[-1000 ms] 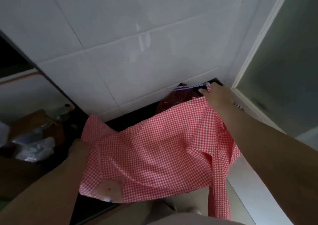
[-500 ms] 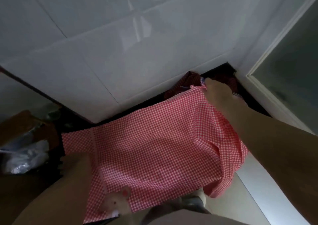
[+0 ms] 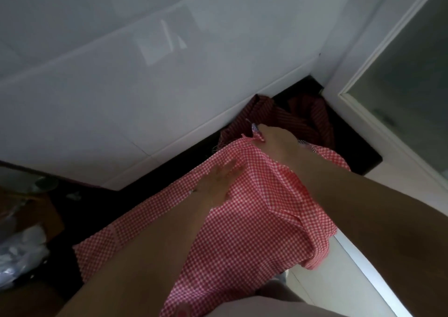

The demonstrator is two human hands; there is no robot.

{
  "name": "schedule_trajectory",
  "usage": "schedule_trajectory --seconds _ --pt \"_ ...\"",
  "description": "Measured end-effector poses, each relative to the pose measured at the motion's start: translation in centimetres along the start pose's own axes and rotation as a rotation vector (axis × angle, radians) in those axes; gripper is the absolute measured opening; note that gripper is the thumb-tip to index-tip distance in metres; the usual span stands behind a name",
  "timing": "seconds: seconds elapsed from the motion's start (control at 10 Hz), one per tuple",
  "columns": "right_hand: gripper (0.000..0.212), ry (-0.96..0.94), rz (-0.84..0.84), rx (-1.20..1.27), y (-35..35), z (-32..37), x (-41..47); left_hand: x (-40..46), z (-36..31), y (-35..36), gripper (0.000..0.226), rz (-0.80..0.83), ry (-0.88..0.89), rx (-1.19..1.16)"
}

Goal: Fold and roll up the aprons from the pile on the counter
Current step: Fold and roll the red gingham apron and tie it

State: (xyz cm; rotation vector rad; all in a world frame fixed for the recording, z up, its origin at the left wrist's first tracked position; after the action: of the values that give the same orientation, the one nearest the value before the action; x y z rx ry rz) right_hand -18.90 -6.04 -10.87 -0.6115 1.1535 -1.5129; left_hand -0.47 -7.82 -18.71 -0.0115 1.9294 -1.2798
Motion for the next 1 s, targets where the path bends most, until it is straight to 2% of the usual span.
schedule_trajectory --seconds 0.1,0.2,0.3,0.4,0.5,0.6,0.7,0.8,0.9,1.0 --pt "0.045 0.005 0.039 0.054 -1.9 -1.7 0.4 1.1 -0.3 0.4 0.086 0.046 -0.041 0.007" --pt "0.046 0.070 0.107 0.013 -6.2 -5.1 1.8 1.7 -0.3 -0.1 0.069 0.036 -0.199 -0.227" --pt "0.046 0.133 0.020 -0.069 -11.2 -8.7 1.8 1.5 -1.9 -0.6 0.072 0.021 -0.214 -0.251" --pt "0.059 0.203 0.036 -0.137 -14.0 -11.3 0.8 2.0 -2.4 -1.1 0.073 -0.024 -0.270 -0.271" --pt "0.076 0.280 0.211 -0.132 -15.5 -13.3 -0.1 2.3 -2.9 -1.1 0.062 0.007 -0.316 -0.302" --pt "0.086 0.389 0.427 -0.091 -16.7 -15.4 -1.5 2.8 -4.1 -1.8 0.053 -0.020 -0.211 -0.035" --pt "0.054 0.436 0.324 -0.230 -18.1 -17.8 -1.6 4.5 -3.5 0.4 0.070 0.164 -0.258 0.116" --pt "0.031 0.347 -0.179 -0.357 -21.1 -17.0 -2.3 4.6 -3.9 -0.2 0.102 0.148 -0.320 0.167" --pt "0.032 0.139 -0.508 -0.288 -22.3 -14.9 -4.0 4.7 -4.5 -1.2 0.102 0.158 -0.282 0.238" --pt "0.033 0.161 -0.518 -0.140 -22.4 -15.8 -4.1 5.1 -5.5 -4.0 0.077 0.015 -0.311 0.292"
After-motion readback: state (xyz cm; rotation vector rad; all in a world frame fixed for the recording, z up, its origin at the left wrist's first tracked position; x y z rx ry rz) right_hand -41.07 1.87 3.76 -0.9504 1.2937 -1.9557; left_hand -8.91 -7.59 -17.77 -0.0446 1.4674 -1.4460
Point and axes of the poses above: each hand's wrist, its own x-axis towards the middle knuckle, its own y-axis out of the palm, z = x × y, the point moved 7 cm from there along x, towards the middle knuckle, and after that the axes turned 6 degrees about -y, right-handed, at the moved point
